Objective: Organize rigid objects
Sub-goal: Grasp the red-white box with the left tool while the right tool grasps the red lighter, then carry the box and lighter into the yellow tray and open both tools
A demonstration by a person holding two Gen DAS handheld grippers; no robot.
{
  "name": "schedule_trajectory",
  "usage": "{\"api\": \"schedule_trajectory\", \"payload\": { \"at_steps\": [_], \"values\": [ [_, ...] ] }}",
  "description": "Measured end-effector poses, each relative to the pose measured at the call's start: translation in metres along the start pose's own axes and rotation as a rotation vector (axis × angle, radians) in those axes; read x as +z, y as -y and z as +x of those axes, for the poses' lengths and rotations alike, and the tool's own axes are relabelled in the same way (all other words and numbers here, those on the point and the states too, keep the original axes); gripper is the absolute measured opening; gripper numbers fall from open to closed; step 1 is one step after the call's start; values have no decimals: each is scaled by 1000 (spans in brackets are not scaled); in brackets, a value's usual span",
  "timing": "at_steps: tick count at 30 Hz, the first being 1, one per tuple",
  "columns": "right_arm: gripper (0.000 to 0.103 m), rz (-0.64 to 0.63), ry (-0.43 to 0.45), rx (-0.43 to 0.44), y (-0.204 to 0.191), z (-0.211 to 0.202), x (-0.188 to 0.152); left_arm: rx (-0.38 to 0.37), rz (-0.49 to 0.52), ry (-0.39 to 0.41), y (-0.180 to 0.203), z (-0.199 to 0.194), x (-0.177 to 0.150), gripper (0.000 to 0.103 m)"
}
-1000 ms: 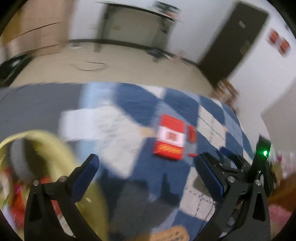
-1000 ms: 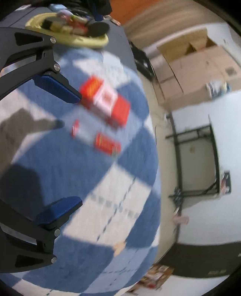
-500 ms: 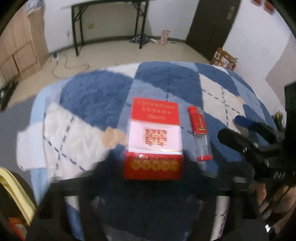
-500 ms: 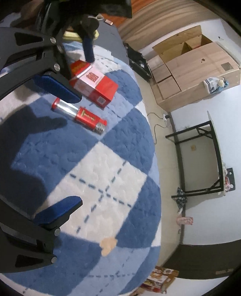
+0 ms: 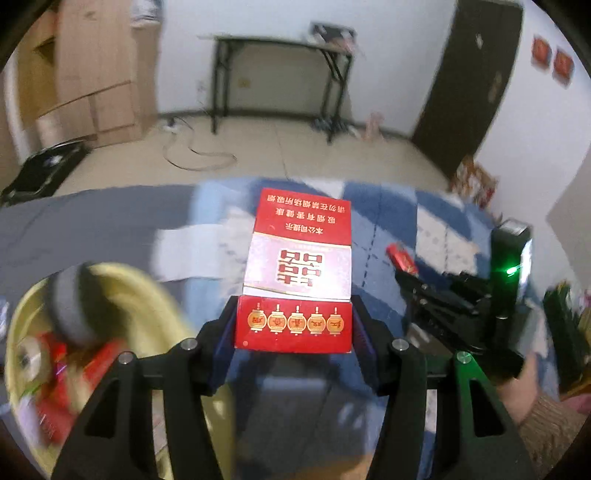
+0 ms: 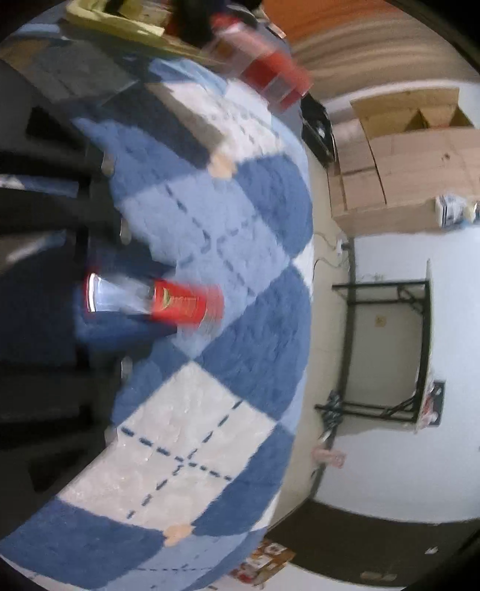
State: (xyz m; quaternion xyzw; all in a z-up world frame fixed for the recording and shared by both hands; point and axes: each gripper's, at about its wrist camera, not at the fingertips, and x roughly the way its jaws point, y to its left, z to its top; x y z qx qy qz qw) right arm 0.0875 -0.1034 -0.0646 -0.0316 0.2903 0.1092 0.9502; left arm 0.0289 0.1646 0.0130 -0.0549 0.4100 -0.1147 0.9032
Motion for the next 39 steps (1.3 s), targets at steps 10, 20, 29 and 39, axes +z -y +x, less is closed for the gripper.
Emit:
{"api": "schedule_trajectory", "payload": {
  "at_steps": [10, 20, 29, 39],
  "values": [
    [22, -129, 125, 314, -66, -88, 13, 249, -206, 163, -92, -164, -67, 58],
    [22, -348, 51, 532, -205, -96, 18, 299, -324, 16, -153, -108, -109, 58],
    [22, -440, -69, 508, -254, -41, 21, 288, -324, -53, -170, -64, -87, 59],
    [27, -499, -60, 484, -291, -24, 18, 290, -327, -17, -168, -63, -90, 100]
  ]
}}
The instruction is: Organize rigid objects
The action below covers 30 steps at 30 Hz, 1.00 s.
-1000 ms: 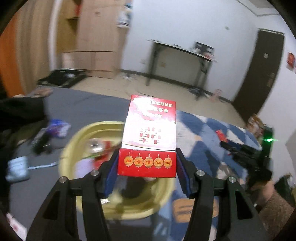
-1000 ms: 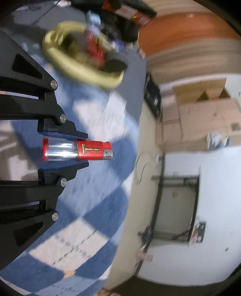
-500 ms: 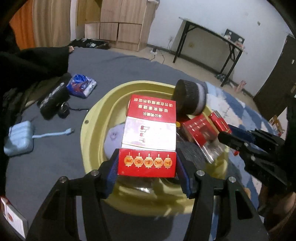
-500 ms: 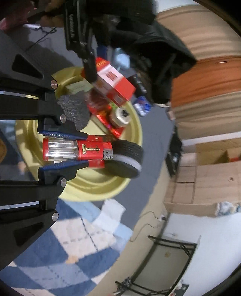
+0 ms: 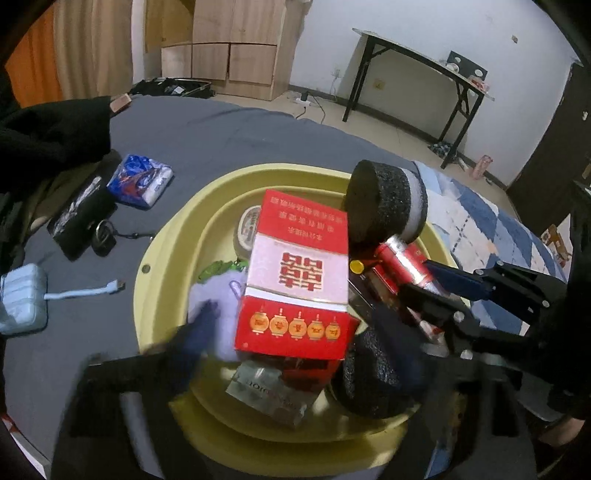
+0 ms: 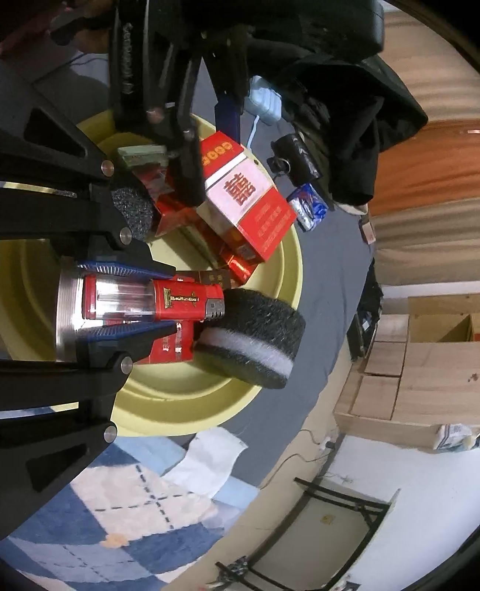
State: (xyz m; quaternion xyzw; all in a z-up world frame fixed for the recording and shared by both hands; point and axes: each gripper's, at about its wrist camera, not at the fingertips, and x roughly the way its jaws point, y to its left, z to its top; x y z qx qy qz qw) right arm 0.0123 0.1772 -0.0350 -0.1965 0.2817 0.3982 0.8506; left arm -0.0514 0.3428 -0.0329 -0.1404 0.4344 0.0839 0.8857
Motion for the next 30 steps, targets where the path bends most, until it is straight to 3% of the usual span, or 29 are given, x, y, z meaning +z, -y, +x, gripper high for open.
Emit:
{"api": "schedule_trajectory", "payload": {
  "at_steps": [3, 7, 9, 12, 14, 16, 20, 23, 30],
  "values": [
    [50, -13, 34, -8, -1, -8, -9, 0, -4, 54, 1, -17, -8, 103],
    [89, 51, 101, 15, 13, -35, -24, -2, -15, 74, 0, -47, -25, 103],
    [100, 65, 152, 6, 21, -55, -36, 12, -37, 97, 3, -63, -41, 103],
    [103, 75, 201, -11, 37, -81, -67, 23, -96, 134, 10, -75, -68, 103],
    [103, 69, 205, -32, 44, -87, -88, 70, -102, 148, 18, -73, -84, 103],
    [103, 59, 172, -34, 52, -84, -108, 115, -122, 119, 23, -61, -96, 103],
    [103, -21, 70, -16, 54, -68, -137, 122, -101, 56, 30, -36, -111, 103],
    [103, -55, 41, 2, 49, -56, -142, 135, -25, 19, 48, -15, -124, 103],
    [103, -140, -56, 55, 32, -23, -132, 185, -9, -9, 63, 16, -129, 103]
  ]
}}
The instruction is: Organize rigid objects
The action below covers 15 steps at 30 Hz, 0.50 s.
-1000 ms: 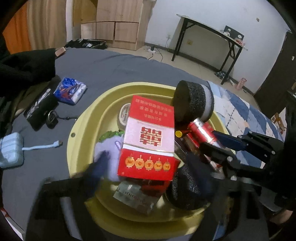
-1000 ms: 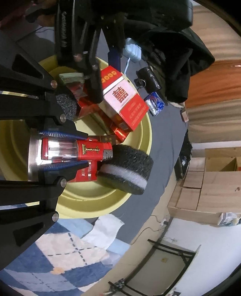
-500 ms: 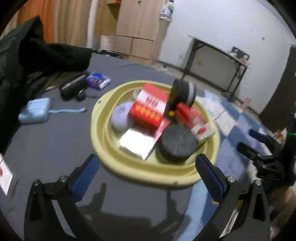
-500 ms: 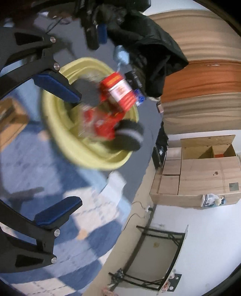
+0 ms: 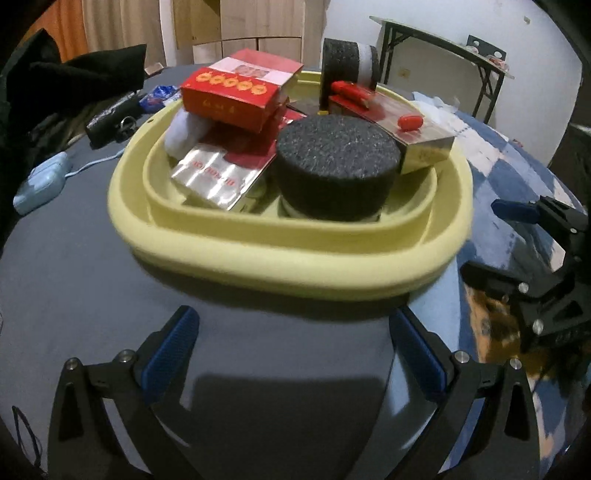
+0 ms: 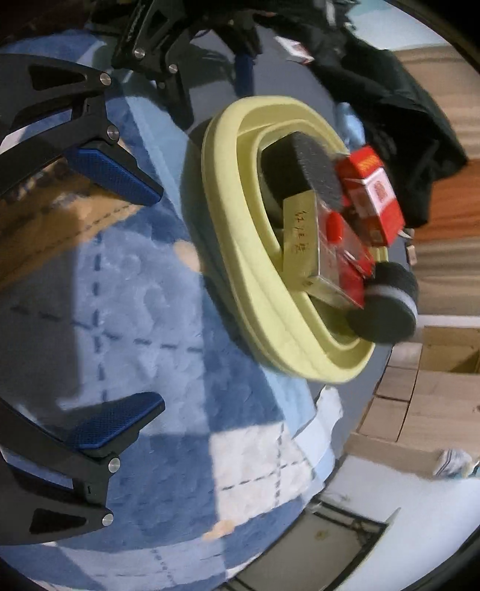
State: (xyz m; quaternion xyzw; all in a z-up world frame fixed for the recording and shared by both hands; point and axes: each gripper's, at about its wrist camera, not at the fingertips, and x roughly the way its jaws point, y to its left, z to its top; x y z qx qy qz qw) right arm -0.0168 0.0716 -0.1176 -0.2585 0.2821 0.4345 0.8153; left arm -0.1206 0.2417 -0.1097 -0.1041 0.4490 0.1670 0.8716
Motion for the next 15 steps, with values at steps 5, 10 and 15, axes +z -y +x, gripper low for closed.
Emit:
{"api": "schedule_trajectory", "payload": {
  "at_steps": [5, 10, 15],
  "values": [
    [103, 2, -1, -7, -6, 11, 9, 14, -2, 3, 3, 6, 4, 103],
    [103, -2, 0, -17, -11, 12, 9, 8, -6, 5, 2, 5, 4, 103],
    [103, 4, -3, -7, -1, 12, 9, 14, -2, 3, 3, 4, 3, 103]
  ]
}}
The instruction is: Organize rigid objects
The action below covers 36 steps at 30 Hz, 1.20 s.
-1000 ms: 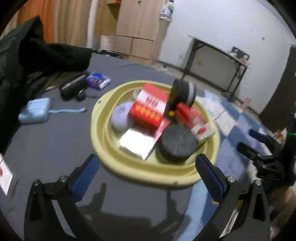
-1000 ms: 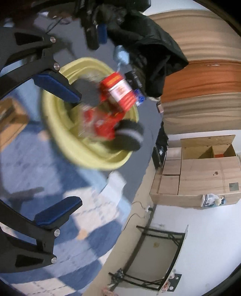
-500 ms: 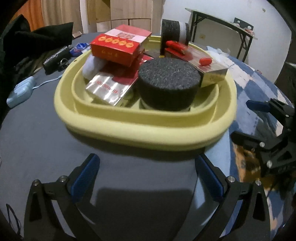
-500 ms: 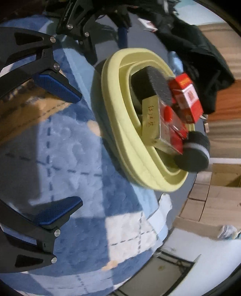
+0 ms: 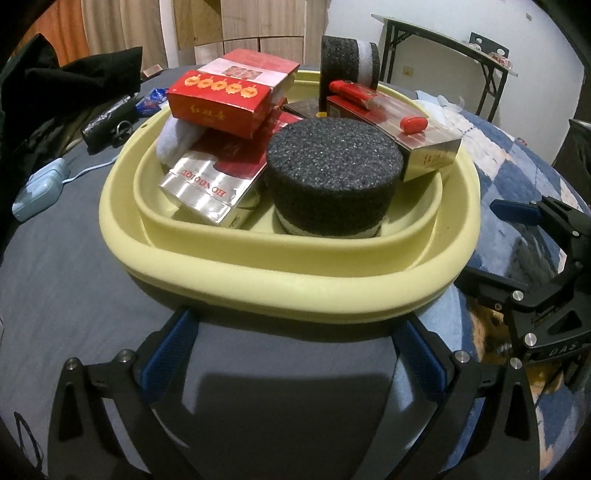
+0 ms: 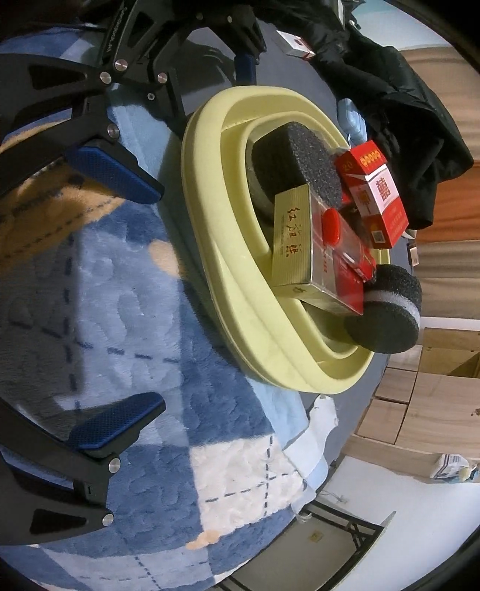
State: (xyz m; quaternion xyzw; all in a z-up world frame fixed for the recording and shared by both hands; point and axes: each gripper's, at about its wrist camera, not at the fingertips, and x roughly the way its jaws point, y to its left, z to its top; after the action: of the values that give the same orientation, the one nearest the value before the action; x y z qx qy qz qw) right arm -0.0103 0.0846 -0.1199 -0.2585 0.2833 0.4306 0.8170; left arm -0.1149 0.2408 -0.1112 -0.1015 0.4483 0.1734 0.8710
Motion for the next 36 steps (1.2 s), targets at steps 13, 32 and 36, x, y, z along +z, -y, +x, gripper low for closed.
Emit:
{"api": "schedule_trajectory", "payload": {
  "at_steps": [13, 32, 36],
  "values": [
    [103, 2, -1, 3, -2, 0, 0, -2, 0, 0, 0, -1, -2, 103],
    [103, 1, 0, 3, -2, 0, 0, 4, -1, -33, -1, 6, 10, 103],
    [103, 1, -1, 3, -2, 0, 0, 3, 0, -44, -1, 7, 10, 103]
  ]
}}
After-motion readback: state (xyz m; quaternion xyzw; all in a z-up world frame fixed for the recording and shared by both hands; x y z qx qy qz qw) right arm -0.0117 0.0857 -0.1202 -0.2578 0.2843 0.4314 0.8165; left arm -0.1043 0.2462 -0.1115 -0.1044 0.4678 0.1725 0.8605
